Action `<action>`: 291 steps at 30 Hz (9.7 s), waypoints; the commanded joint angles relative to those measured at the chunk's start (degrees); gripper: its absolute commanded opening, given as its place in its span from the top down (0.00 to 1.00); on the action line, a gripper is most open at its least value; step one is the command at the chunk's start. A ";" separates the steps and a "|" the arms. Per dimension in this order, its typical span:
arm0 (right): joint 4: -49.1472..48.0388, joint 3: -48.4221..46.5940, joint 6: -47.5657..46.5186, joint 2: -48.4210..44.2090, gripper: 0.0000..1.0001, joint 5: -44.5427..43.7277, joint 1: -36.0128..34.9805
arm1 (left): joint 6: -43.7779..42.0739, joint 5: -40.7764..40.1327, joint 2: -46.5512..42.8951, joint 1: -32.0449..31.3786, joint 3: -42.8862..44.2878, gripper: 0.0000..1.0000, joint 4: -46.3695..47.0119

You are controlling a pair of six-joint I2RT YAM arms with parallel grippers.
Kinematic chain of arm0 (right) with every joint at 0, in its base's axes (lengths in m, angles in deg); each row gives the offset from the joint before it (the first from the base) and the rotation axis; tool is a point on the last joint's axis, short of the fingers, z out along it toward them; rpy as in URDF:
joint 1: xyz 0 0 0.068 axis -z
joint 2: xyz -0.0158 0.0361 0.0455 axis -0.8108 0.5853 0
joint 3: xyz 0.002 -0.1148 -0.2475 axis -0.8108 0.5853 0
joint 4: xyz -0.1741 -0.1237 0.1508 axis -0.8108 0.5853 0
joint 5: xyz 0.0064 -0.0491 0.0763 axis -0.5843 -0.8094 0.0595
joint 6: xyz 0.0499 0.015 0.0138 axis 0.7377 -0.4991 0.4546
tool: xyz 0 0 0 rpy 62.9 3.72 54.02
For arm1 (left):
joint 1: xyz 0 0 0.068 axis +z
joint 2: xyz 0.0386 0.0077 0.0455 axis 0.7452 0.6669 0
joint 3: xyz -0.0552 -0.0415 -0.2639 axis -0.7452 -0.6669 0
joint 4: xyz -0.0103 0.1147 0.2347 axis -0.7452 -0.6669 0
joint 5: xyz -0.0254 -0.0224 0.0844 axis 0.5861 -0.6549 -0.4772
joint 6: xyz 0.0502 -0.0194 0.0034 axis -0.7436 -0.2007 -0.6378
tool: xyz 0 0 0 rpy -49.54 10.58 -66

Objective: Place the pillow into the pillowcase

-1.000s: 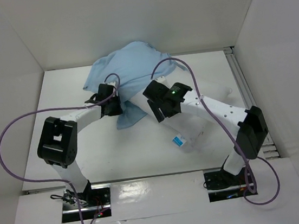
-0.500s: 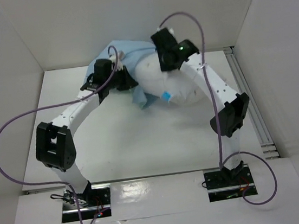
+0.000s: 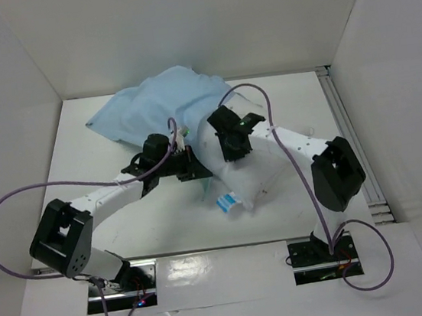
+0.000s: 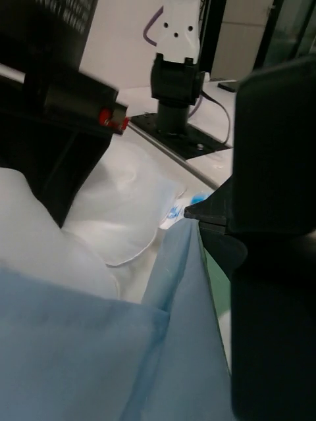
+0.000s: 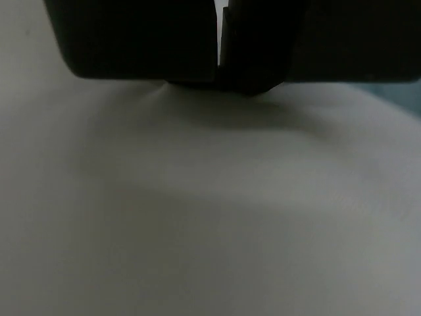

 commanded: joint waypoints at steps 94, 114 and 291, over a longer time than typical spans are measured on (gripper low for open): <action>-43.28 38.58 27.64 -27.72 1.00 25.47 2.17 | -6.93 13.79 26.57 -7.00 79.10 1.00 -31.78; -27.26 22.86 14.47 -27.62 0.19 10.09 -11.73 | -17.48 -23.38 11.27 -7.00 71.24 0.17 -63.75; 0.50 10.64 6.38 -27.64 0.00 -12.79 -3.18 | -9.67 -8.55 -2.19 7.68 9.47 0.02 -30.20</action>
